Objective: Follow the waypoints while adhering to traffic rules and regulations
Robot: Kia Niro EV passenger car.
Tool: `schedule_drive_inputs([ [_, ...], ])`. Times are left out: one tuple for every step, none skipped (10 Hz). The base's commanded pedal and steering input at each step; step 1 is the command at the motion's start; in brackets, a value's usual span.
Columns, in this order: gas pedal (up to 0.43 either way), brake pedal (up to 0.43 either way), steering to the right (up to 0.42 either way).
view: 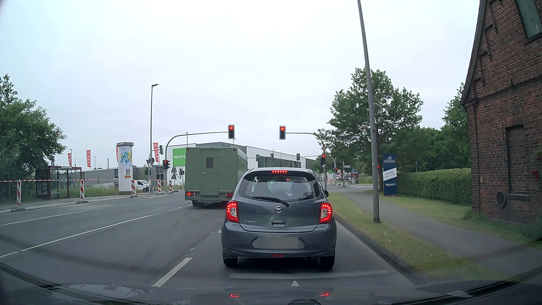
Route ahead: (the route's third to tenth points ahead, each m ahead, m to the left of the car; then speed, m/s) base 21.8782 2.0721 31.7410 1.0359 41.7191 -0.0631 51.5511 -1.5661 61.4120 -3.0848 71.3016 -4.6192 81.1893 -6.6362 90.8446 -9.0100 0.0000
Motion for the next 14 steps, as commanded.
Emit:
schedule_drive_inputs([
  [0.0, 0.0, 0.0],
  [0.0, 0.0, 0.0],
  [0.0, 0.0, 0.0],
  [0.0, 0.0, 0.001],
  [0.0, 0.0, 0.0],
  [0.0, 0.0, 0.001],
  [0.0, 0.0, 0.0],
  [0.0, 0.0, 0.0],
  [0.0, 0.0, 0.0],
  [0.0, 0.0, 0.0],
  [0.0, 0.0, 0.0],
  [0.0, 0.0, 0.0],
  [0.0, 0.0, 0.0],
  [0.0, 0.0, 0.0],
])
